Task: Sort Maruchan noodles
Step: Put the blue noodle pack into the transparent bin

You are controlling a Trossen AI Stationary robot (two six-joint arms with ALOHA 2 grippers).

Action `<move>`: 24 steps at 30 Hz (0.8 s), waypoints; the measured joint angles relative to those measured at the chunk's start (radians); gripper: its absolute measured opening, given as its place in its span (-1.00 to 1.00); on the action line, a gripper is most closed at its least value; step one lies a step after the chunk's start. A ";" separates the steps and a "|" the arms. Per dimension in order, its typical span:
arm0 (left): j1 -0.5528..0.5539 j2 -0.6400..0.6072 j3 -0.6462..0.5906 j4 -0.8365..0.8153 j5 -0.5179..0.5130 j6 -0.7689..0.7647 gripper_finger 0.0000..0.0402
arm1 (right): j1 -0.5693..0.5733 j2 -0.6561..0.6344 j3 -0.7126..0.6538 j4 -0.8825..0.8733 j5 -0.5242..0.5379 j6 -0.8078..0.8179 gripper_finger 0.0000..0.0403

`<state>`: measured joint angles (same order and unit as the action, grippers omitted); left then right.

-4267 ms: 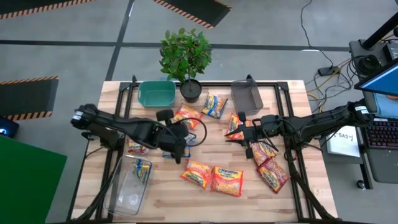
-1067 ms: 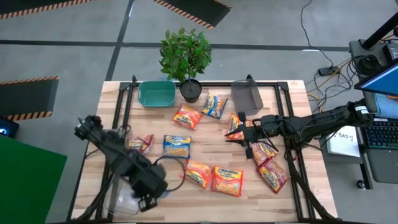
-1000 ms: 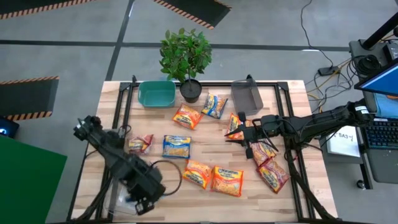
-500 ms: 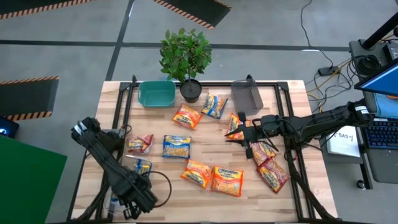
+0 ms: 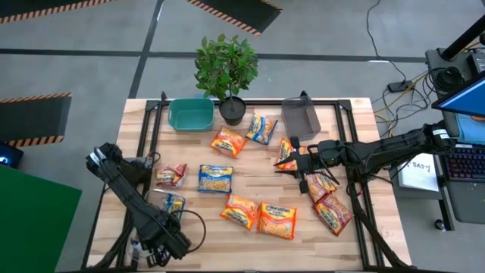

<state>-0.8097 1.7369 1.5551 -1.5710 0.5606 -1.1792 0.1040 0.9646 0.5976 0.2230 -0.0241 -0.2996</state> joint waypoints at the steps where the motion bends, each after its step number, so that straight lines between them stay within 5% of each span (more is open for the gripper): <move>1: -0.003 -0.001 0.000 0.000 0.000 -0.008 -1.00 | 0.000 0.000 0.000 0.000 0.000 0.000 -0.57; 11: -0.075 -0.052 0.000 0.000 -0.012 -0.212 -1.00 | 0.000 0.000 0.000 0.000 0.000 0.002 -0.57; 24: -0.078 -0.010 -0.022 0.037 -0.133 -0.113 -1.00 | 0.000 0.000 0.000 0.003 0.000 0.001 -0.57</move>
<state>-0.8879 1.7271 1.5335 -1.5345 0.4274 -1.2922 0.1040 0.9646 0.5976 0.2256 -0.0240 -0.2985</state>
